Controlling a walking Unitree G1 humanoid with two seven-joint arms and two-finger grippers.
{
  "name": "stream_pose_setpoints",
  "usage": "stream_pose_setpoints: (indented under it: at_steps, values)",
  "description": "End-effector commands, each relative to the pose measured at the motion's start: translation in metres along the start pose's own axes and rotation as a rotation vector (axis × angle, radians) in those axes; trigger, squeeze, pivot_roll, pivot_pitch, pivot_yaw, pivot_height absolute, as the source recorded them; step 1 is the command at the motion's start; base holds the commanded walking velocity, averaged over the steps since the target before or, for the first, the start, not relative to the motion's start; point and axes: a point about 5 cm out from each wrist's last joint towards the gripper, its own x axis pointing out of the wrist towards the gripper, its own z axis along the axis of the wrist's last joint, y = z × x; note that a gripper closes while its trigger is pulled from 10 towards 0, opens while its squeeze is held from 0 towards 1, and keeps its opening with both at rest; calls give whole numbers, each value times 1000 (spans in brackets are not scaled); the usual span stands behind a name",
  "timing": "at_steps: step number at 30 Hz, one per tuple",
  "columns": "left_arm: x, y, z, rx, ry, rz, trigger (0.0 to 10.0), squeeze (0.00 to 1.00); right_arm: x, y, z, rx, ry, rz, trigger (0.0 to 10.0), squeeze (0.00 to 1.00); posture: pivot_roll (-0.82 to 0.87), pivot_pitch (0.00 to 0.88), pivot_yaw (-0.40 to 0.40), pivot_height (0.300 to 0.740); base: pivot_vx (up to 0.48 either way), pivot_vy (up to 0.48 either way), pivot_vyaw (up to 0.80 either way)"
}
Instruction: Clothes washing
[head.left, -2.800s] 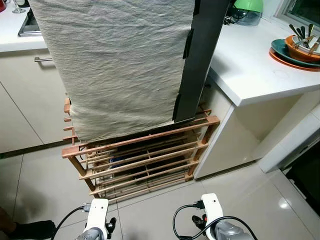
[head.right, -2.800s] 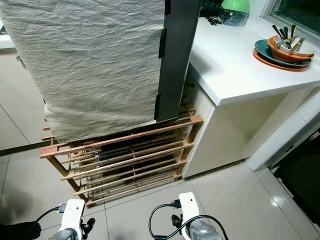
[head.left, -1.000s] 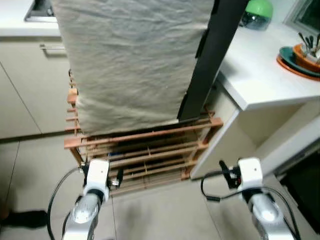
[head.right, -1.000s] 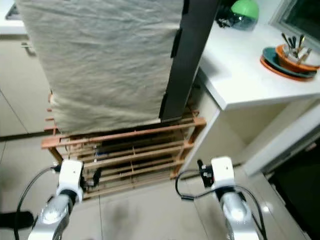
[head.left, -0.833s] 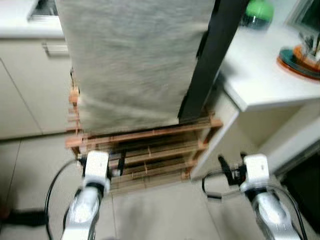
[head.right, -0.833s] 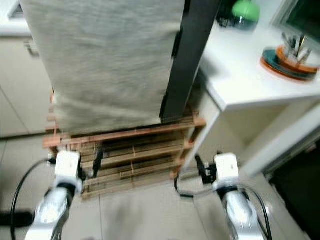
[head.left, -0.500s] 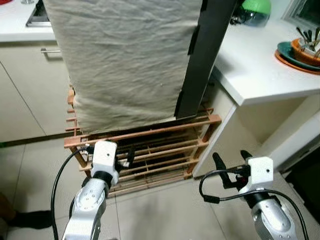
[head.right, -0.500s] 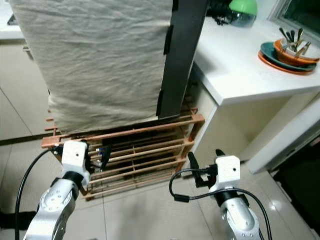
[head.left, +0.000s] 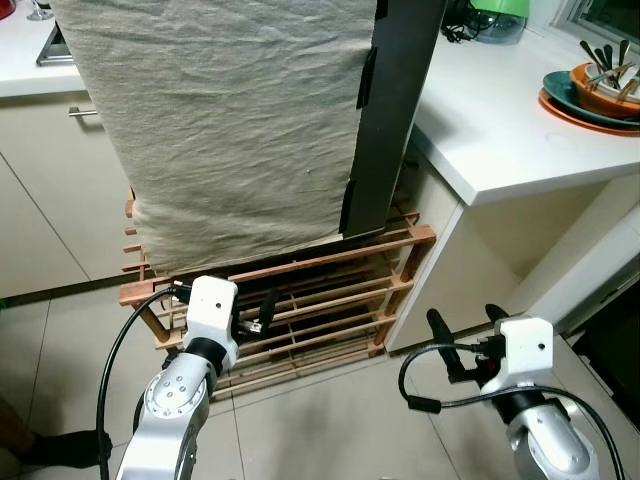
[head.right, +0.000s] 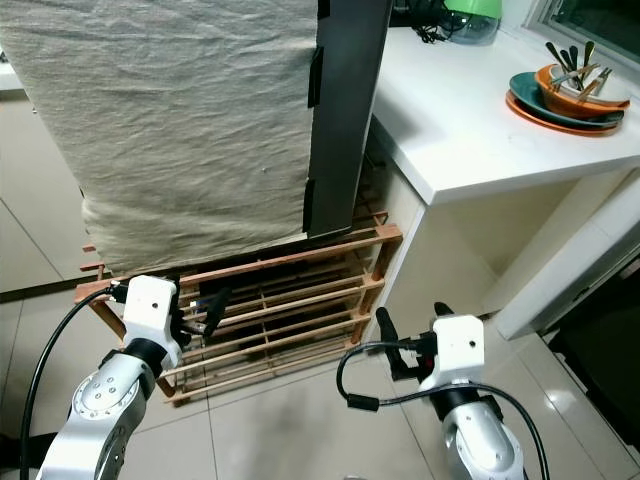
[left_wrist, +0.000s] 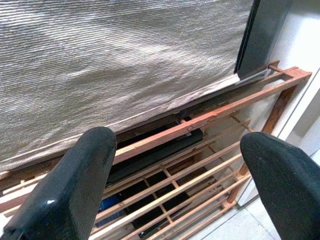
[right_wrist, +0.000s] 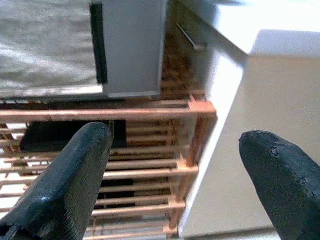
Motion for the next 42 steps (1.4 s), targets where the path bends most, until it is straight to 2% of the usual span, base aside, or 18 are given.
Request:
stream_pose_setpoints:
  at_steps: [1,5,9,10,11,13,14,15,16,19,21,23,25,30,33,36,39,42]
  values:
    - [-1,0,4,8,-10,0,10000,1000,3,-1,1,-13,4,17,10000,1000,-56,0,-55,740,0,0,0]
    - [-2,1,4,13,-7,15,10000,1000,6,-2,4,-26,-2,24,10000,1000,-44,0,-68,740,0,0,0]
    - [-5,6,4,22,6,90,10000,1000,17,-7,10,-104,-11,13,10000,1000,-17,0,-99,740,0,0,0]
    - [-7,8,3,2,14,109,10000,1000,20,-7,14,-125,-36,15,10000,1000,-7,0,-108,740,0,0,0]
    - [-8,11,4,-49,12,136,10000,271,25,-6,21,-141,-67,21,10000,1000,-4,0,-112,740,0,0,0]
    - [-9,12,6,-71,6,145,10000,271,27,-6,23,-139,-74,26,10000,1000,-4,0,-113,740,0,0,0]
    - [-8,13,9,-65,-11,139,10000,0,29,-5,24,-123,-79,35,10000,271,-3,0,-112,740,0,0,0]
    - [-8,13,11,-58,-23,134,10000,0,30,-5,25,-113,-83,41,10000,271,-3,0,-112,740,0,0,0]
    - [-7,14,12,-38,-30,135,10000,0,32,-4,25,-107,-97,42,10000,0,-2,0,-106,740,0,0,0]
    - [-8,14,13,-21,-32,178,10000,0,32,3,16,-81,-51,53,10000,0,-9,0,-94,740,0,0,0]
    - [-7,9,14,-19,-16,162,10000,0,32,6,13,-45,-27,23,10000,0,-11,0,-91,740,0,0,0]
    - [-6,3,15,-98,-12,112,10000,0,32,5,9,-39,-1,-5,10000,0,-12,0,-87,740,0,0,0]
    - [-5,2,15,-106,-13,106,10000,0,32,4,7,-40,12,-21,10000,0,-12,0,-87,740,0,0,0]
    - [1,2,23,-106,-34,115,10000,0,31,1,5,-52,11,-66,10000,0,-22,0,-68,740,0,0,0]
    - [3,1,24,-77,-26,93,10000,0,30,0,5,-43,14,-79,10000,0,-26,0,-63,740,0,0,0]
    - [4,-3,23,-206,-21,51,10000,0,30,0,6,-42,15,-88,10000,0,-26,0,-63,740,0,0,0]
    - [5,2,22,-182,15,110,10000,0,31,1,10,-36,10,-99,10000,0,-41,0,-51,740,0,0,0]
    - [9,4,27,-157,-3,116,10000,0,33,3,16,-29,2,-96,10000,0,-48,0,-45,740,0,0,0]
